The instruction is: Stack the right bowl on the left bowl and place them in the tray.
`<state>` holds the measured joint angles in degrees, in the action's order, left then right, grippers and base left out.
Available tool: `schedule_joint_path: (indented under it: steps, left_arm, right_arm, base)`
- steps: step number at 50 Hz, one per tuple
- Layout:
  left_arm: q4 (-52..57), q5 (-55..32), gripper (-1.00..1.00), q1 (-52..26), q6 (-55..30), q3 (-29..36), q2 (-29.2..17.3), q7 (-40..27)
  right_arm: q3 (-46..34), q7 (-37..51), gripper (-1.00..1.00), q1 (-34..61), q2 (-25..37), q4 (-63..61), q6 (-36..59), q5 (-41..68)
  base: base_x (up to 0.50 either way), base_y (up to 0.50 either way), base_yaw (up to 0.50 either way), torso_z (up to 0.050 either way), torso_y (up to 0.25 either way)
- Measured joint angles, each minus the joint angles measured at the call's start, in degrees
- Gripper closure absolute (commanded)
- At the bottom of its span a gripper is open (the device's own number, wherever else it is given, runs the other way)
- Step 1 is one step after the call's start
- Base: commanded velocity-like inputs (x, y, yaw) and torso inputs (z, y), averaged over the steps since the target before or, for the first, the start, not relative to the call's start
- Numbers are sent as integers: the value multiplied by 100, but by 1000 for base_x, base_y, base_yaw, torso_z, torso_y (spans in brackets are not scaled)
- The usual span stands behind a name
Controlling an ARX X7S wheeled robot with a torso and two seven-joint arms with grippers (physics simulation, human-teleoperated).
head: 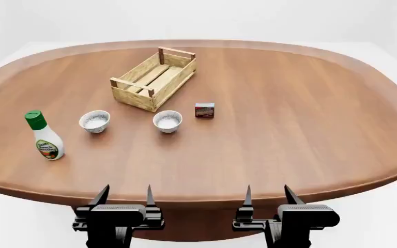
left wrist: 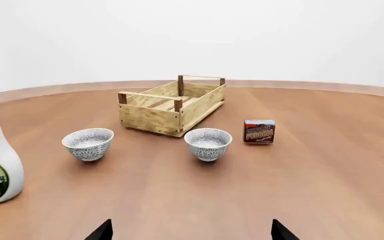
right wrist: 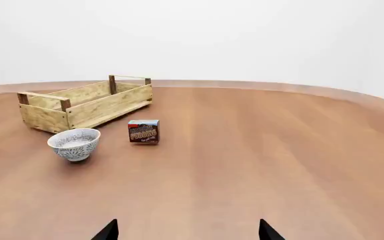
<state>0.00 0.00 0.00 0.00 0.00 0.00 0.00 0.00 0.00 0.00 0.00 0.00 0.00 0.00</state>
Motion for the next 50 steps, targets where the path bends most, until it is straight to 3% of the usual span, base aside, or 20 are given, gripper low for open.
schedule_joint_path:
  steps: [14,50]
  left_arm:
    - [83,-138,-100,-23,-87,182,-165,-219]
    - [-59,-256,-100,-99,47,516,-503,-749]
  right_arm:
    - [-130,251,-100,12,154,3,69,222]
    - [-548,676,-100,42,448,84,116,468]
  base:
    - [0,23,0,0,0]
    - [0,500,0,0,0]
